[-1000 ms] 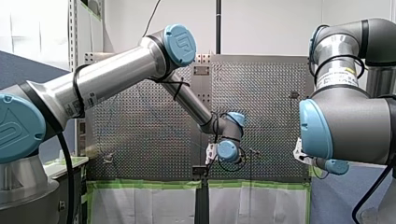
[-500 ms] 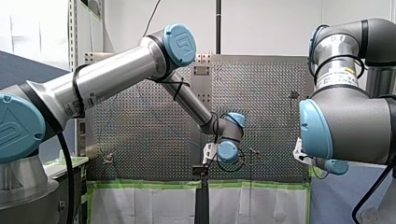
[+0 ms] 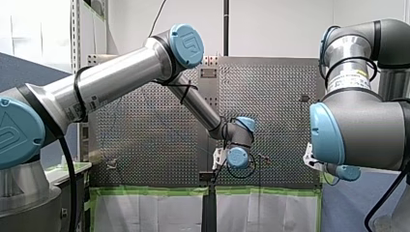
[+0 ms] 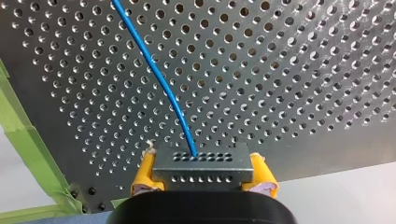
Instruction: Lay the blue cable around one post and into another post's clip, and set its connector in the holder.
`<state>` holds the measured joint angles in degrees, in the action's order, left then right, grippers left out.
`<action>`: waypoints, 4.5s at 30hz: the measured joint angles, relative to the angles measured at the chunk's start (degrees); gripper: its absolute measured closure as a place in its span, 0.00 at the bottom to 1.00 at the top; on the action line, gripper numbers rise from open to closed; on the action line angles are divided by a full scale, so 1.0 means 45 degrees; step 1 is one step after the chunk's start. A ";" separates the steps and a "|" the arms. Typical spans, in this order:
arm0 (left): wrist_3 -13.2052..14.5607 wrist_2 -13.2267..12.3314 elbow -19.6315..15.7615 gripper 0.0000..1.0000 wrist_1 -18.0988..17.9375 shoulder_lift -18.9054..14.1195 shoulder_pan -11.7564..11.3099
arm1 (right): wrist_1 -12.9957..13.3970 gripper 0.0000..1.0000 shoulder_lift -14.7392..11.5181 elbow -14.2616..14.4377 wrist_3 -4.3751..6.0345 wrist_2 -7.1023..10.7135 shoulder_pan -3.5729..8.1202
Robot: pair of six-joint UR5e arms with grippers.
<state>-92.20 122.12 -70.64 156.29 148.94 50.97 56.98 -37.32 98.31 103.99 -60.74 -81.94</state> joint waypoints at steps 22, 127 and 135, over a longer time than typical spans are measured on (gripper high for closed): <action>0.0023 0.0031 0.0000 0.00 -0.0021 -0.0002 0.0051 | 0.0032 1.00 0.0001 -0.0001 0.0000 0.0000 -0.0042; -0.1137 -0.1070 0.0674 0.00 -0.1662 0.2279 -0.1317 | 0.0024 1.00 0.0000 -0.0001 -0.0001 0.0000 -0.0342; -0.1279 -0.1207 0.1531 0.00 -0.1233 0.2946 -0.1172 | 0.0036 1.00 0.0001 0.0000 -0.0001 -0.0010 -0.0373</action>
<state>-97.96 116.69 -63.76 150.75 162.20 45.69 57.14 -37.32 98.31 103.99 -60.78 -83.62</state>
